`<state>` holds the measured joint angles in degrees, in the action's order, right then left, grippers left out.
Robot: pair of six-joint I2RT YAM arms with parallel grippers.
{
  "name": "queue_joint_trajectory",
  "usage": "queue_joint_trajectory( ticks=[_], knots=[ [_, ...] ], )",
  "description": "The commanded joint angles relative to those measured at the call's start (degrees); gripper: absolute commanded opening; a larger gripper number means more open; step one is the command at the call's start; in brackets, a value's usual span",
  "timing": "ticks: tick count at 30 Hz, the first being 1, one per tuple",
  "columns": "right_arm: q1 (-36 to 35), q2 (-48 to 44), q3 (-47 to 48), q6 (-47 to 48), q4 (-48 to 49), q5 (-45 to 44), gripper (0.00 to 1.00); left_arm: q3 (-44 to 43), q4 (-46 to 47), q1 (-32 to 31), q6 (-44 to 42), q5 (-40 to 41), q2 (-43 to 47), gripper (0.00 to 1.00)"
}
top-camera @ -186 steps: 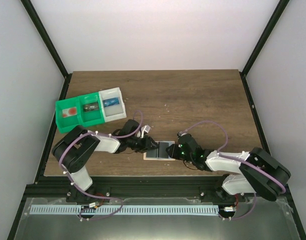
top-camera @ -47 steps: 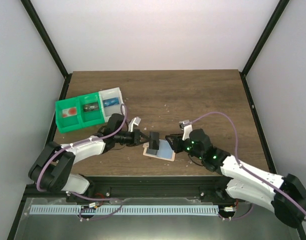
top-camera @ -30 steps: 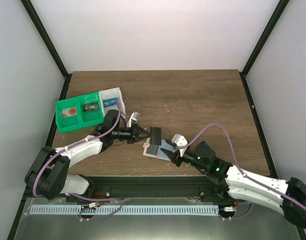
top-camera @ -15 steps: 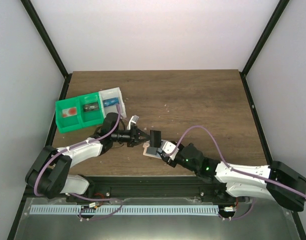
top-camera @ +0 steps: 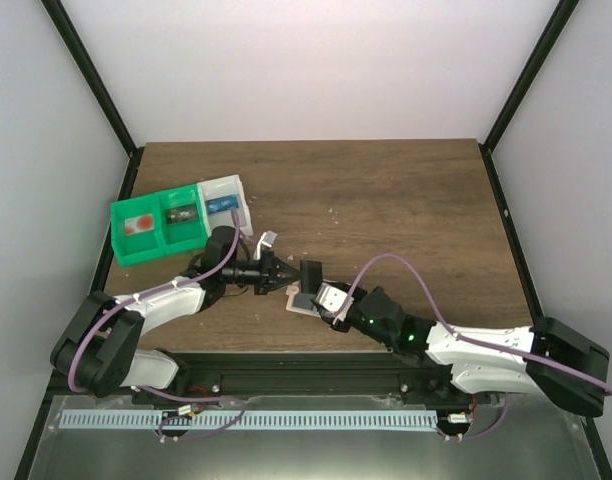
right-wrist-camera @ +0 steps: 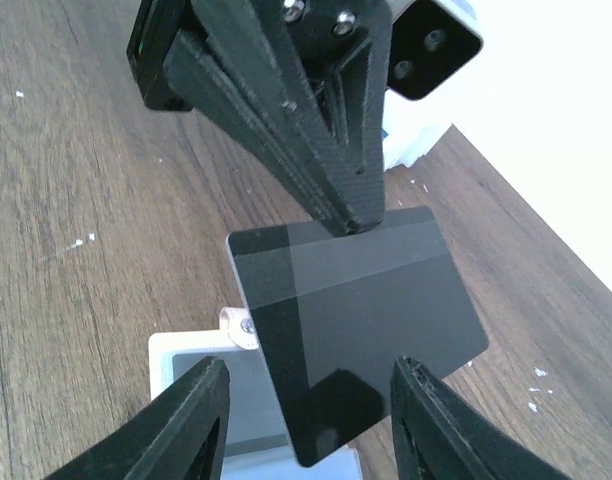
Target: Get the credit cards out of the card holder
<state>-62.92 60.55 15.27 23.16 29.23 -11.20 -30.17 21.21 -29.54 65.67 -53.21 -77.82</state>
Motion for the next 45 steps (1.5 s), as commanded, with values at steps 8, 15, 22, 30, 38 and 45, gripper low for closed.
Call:
queue_joint_trajectory(
  ticks=[8, 15, 22, 30, 38, 45],
  knots=[
    [-1.57, 2.14, 2.86, 4.47, 3.24, -6.40, 0.26, 0.70, 2.59, 0.18, 2.54, -1.05, 1.01, 0.00],
    [-1.70, 1.09, 2.85, -0.72, 1.88, -5.97, 0.00, 1.43, 5.33, 0.18, 4.16, 0.83, 4.41, 0.10],
    [-1.69, 0.77, 6.64, -23.89, -5.70, -12.68, 0.01, -5.35, -11.80, 0.19, -8.05, 10.90, 11.19, 0.52],
    [0.68, -3.51, 9.04, -55.20, -9.50, -11.96, 0.01, -7.94, -16.64, 0.18, -15.78, 16.14, 16.72, 0.63],
    [3.70, -10.56, 8.62, -68.88, -2.50, -9.22, 0.01, -5.81, -10.52, 0.18, -12.91, 12.37, 19.22, 0.64],
    [3.85, -14.15, 7.71, -78.81, 1.47, -4.98, 0.01, -4.74, -8.14, 0.18, -11.16, 10.47, 19.40, 0.60]
  ],
)
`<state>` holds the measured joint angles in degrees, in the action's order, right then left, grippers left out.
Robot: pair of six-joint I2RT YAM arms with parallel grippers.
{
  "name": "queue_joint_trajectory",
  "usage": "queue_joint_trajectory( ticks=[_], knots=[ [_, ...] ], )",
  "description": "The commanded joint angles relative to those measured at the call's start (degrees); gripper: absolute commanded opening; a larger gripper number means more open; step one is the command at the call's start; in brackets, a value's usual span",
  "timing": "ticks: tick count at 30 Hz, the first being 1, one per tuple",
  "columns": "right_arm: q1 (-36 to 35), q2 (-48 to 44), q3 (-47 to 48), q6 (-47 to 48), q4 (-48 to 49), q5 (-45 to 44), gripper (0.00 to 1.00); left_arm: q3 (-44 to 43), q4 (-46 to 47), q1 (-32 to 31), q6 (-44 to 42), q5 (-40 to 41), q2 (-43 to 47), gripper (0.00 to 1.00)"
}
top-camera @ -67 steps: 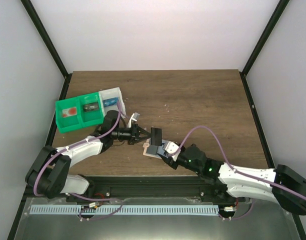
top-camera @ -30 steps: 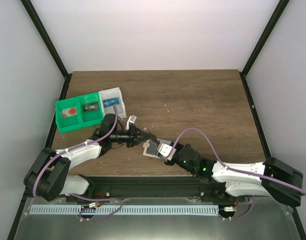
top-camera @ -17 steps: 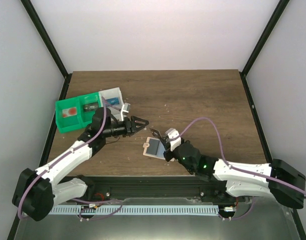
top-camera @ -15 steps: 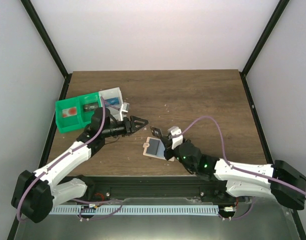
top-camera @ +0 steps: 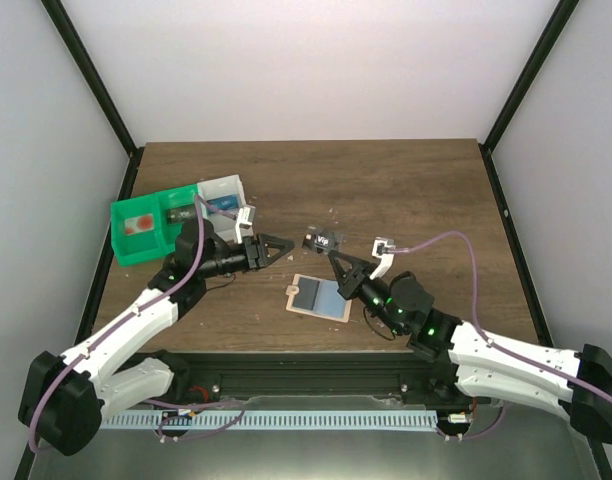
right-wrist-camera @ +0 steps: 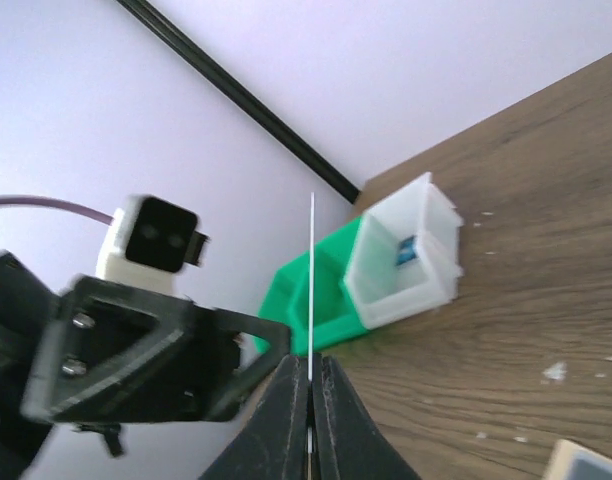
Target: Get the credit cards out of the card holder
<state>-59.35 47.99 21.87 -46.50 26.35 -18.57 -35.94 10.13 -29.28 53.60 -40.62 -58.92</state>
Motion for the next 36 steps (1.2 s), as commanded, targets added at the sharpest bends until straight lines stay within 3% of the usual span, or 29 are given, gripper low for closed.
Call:
queue_joint_trajectory(
  ticks=[1, 11, 21, 26, 36],
  knots=[
    [0.29, -1.84, 0.47, -10.67, 5.42, 2.97, 0.01, 1.37, 4.83, -0.08, 1.73, -2.92, 0.39, 0.59],
    [0.33, -1.34, -1.87, -16.71, 8.76, 6.41, 0.01, 6.00, 19.91, -0.08, 10.83, -7.36, -0.71, 0.48],
    [0.38, -0.17, -2.42, -19.20, 10.70, 8.14, 0.01, 7.76, 23.51, -0.17, 13.02, -7.49, -1.78, 0.22],
    [0.38, 0.73, -2.84, -20.41, 11.52, 9.31, 0.01, 7.45, 23.48, -0.17, 12.56, -7.51, -1.65, 0.02],
    [0.48, 0.79, -4.47, -21.97, 11.40, 10.00, 0.04, 8.23, 23.13, -0.17, 11.71, -6.95, -0.35, 0.00]
  ],
)
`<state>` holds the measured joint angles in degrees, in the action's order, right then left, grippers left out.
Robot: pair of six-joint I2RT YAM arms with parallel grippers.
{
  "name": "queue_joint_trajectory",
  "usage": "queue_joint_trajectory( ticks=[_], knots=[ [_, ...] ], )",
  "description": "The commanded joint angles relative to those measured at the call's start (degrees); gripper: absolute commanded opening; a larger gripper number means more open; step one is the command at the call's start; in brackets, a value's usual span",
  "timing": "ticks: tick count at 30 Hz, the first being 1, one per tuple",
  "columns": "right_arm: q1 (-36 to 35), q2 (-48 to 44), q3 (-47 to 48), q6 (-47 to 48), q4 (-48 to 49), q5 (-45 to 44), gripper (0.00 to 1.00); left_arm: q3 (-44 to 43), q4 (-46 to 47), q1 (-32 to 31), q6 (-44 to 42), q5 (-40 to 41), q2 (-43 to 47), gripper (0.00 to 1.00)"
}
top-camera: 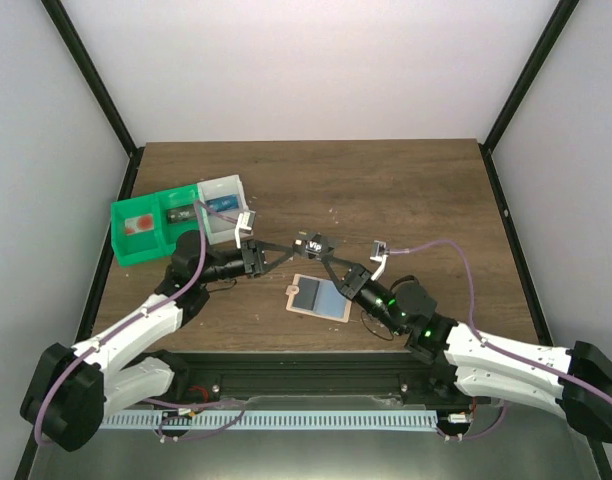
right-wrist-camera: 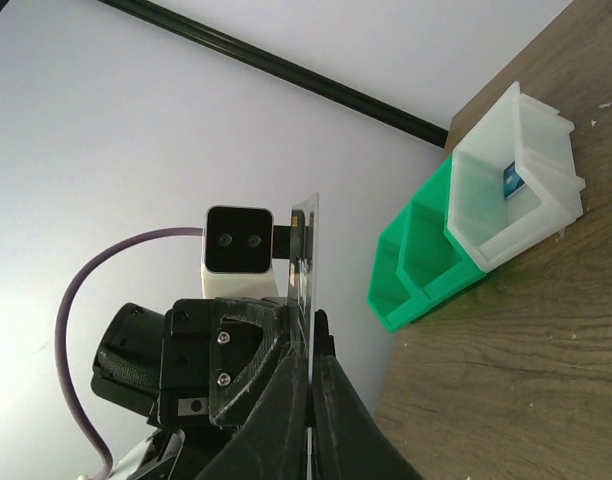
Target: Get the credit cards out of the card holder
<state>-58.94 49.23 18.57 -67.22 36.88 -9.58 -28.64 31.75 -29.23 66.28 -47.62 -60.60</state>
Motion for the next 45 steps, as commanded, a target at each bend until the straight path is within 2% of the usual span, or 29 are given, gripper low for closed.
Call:
queue_joint_trajectory(
  ticks=[1, 8, 12, 14, 15, 19, 21, 26, 32, 37, 40, 45],
  knots=[
    [0.05, -0.91, -1.36, -1.29, 0.22, 0.57, 0.10, 1.06, 1.32, -0.21, -0.87, 0.70, 1.62, 0.00],
    [0.14, -6.55, -2.55, 0.30, -6.76, -2.68, 0.69, 0.94, -0.55, -0.07, -2.32, 2.54, 2.61, 0.00],
    [0.08, -10.16, -3.48, 2.27, -9.52, -3.72, 0.84, -2.16, -9.40, 0.13, -7.54, 5.32, 2.81, 0.00],
    [0.09, -11.30, -3.62, 3.45, -10.73, -3.71, 0.97, -3.92, -12.60, 0.29, -10.22, 6.40, 2.97, 0.00],
    [0.11, -11.63, -3.70, 4.28, -11.17, -3.61, 0.99, -4.85, -14.72, 0.44, -11.47, 7.15, 2.98, 0.00],
    [0.10, -11.65, -2.53, 9.01, -16.16, -4.69, 1.00, -10.78, -28.81, 1.72, -17.96, 14.01, 1.62, 0.00],
    [0.14, -11.74, -1.79, 10.85, -18.90, -5.65, 1.00, -12.73, -32.33, 3.41, -20.00, 14.58, 0.52, 0.00],
    [0.09, -13.47, -1.20, 13.68, -23.01, -7.93, 1.00, -14.17, -35.18, 10.77, -21.84, 13.24, -0.24, 0.00],
    [0.14, -17.28, -2.72, 14.20, -25.37, -9.14, 1.00, -15.96, -41.17, 24.14, -25.60, 8.10, -3.78, 0.00],
    [0.16, -21.64, -3.36, 16.41, -28.04, -11.09, 1.00, -15.49, -41.74, 34.87, -27.12, 6.21, -7.25, 0.00],
    [0.14, -24.02, -3.61, 18.25, -28.47, -12.29, 1.00, -18.13, -45.76, 38.43, -32.50, 12.17, -9.82, 0.00],
    [0.14, -26.32, -3.13, 21.06, -28.79, -12.68, 1.00, -21.74, -47.31, 44.02, -35.95, 15.78, -13.73, 0.00]
  ],
)
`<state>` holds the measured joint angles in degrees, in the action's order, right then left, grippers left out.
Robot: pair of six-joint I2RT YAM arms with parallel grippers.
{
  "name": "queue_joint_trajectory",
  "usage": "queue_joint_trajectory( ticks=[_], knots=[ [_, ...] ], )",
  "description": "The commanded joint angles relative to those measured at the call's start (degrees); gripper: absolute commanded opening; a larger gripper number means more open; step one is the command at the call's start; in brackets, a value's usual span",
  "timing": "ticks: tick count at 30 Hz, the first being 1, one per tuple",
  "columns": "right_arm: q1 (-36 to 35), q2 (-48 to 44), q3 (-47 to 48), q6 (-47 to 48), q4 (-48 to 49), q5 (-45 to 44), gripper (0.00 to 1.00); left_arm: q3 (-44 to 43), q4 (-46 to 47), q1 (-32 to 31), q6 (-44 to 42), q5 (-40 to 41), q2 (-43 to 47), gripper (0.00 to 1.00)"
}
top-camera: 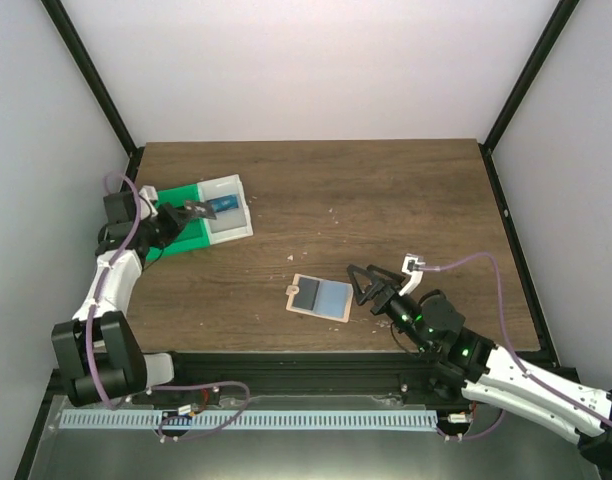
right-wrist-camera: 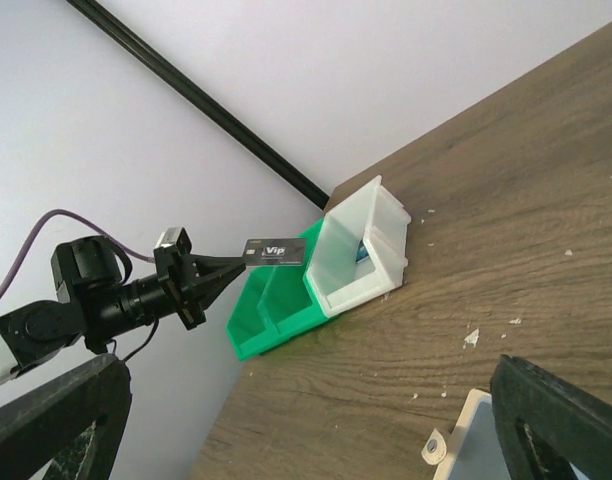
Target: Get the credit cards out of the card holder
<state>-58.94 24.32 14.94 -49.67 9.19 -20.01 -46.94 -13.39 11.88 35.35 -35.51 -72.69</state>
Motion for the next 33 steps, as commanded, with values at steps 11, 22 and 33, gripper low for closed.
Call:
queue_joint_trajectory(
  ticks=[11, 22, 33],
  knots=[
    [0.14, -0.73, 0.49, 4.35, 0.28, -0.86, 1.00, -12.96, -7.50, 6.07, -10.18, 8.69, -10.61, 0.00],
    [0.15, -0.68, 0.70, 6.96, 1.89, -1.71, 1.00, -14.92, -6.98, 8.11, -12.43, 7.21, -19.51, 0.00],
    [0.14, 1.63, 2.53, 8.35, 1.72, -1.76, 1.00, -17.11, -3.33, 8.14, -11.86, 6.14, -25.11, 0.00]
  ],
)
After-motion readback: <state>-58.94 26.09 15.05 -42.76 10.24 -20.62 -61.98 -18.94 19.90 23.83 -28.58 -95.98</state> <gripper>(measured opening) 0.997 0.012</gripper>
